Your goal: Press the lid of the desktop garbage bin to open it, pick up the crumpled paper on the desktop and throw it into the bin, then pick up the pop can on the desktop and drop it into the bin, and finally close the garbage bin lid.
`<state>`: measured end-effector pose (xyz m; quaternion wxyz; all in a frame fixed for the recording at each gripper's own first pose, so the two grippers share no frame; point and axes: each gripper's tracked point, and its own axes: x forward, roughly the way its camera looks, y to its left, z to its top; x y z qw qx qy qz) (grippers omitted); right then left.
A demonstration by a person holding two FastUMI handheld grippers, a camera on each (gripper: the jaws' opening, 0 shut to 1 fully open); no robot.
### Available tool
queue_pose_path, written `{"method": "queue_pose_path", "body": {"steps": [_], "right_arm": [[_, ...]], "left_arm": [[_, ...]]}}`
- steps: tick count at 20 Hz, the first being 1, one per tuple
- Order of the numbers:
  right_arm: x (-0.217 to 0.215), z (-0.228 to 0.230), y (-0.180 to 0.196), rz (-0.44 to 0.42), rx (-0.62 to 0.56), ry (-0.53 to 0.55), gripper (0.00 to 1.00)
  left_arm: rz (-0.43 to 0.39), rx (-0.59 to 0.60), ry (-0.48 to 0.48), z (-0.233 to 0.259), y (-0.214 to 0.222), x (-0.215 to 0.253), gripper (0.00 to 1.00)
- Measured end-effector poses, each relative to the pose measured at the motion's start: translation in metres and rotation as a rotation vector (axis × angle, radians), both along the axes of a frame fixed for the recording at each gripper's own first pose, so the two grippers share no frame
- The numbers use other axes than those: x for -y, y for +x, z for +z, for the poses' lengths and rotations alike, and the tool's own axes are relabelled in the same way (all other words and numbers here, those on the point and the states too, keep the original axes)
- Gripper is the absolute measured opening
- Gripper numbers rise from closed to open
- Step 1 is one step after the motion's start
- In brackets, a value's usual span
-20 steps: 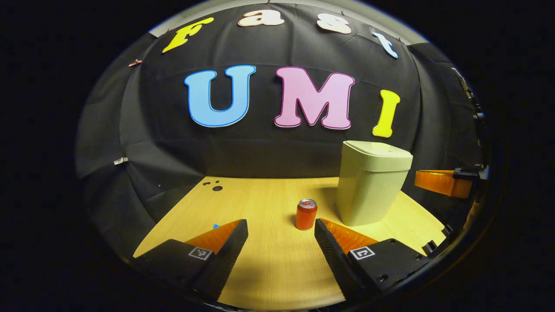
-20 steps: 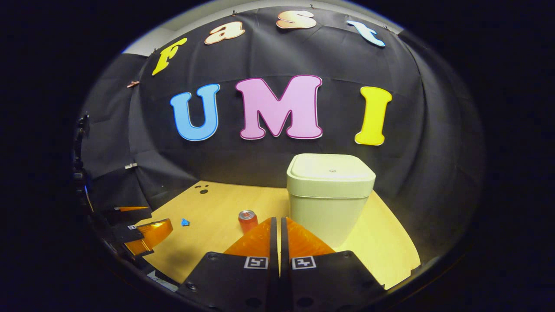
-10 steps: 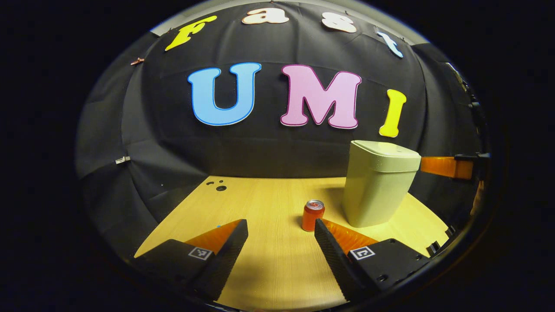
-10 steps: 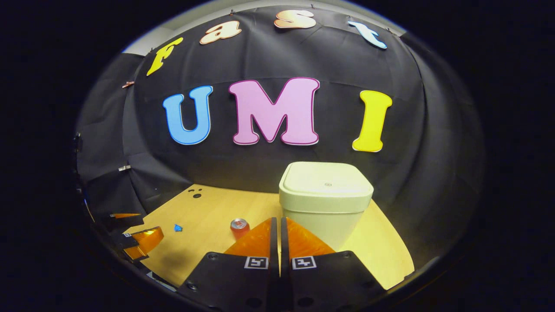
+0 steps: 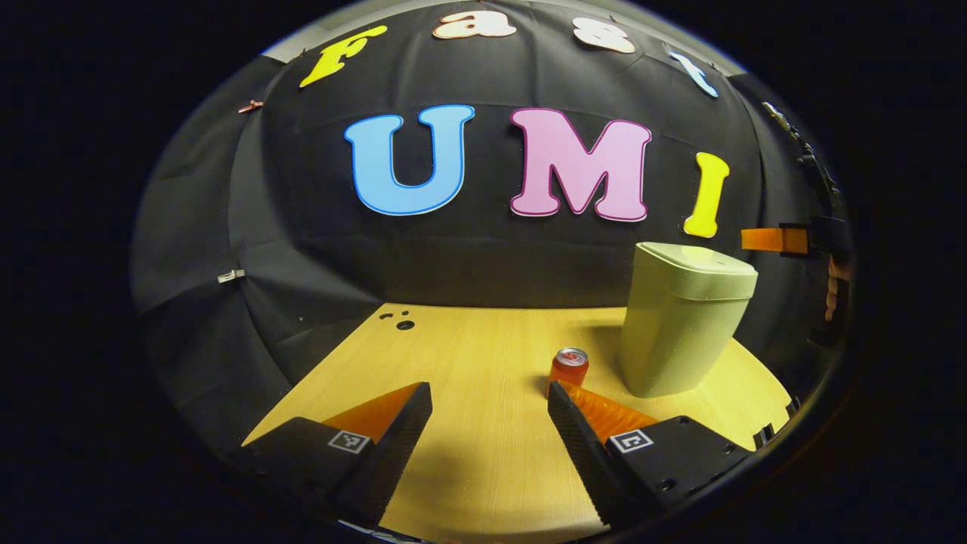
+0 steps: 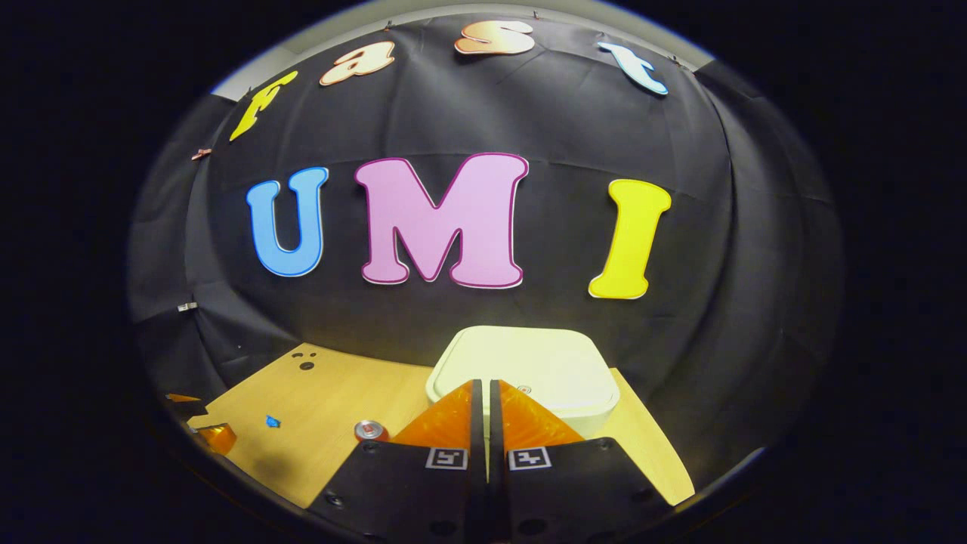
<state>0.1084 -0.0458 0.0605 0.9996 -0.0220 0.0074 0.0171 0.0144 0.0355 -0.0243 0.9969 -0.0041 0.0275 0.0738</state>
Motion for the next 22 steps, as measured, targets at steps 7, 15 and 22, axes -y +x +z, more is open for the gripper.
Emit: {"method": "queue_pose_path", "body": {"steps": [7, 15, 22], "right_arm": [[0.019, -0.016, 0.043, -0.010, -0.046, -0.045, 0.05], [0.026, -0.035, 0.062, 0.009, -0.069, -0.053, 0.05], [0.026, -0.040, 0.068, 0.062, -0.075, 0.005, 0.05]], "left_arm": [[0.096, -0.011, -0.015, -0.003, -0.003, -0.012, 0.99], [0.146, -0.044, -0.013, -0.014, 0.001, 0.000, 0.99], [0.150, -0.096, -0.005, -0.023, 0.011, 0.038, 0.99]]}}
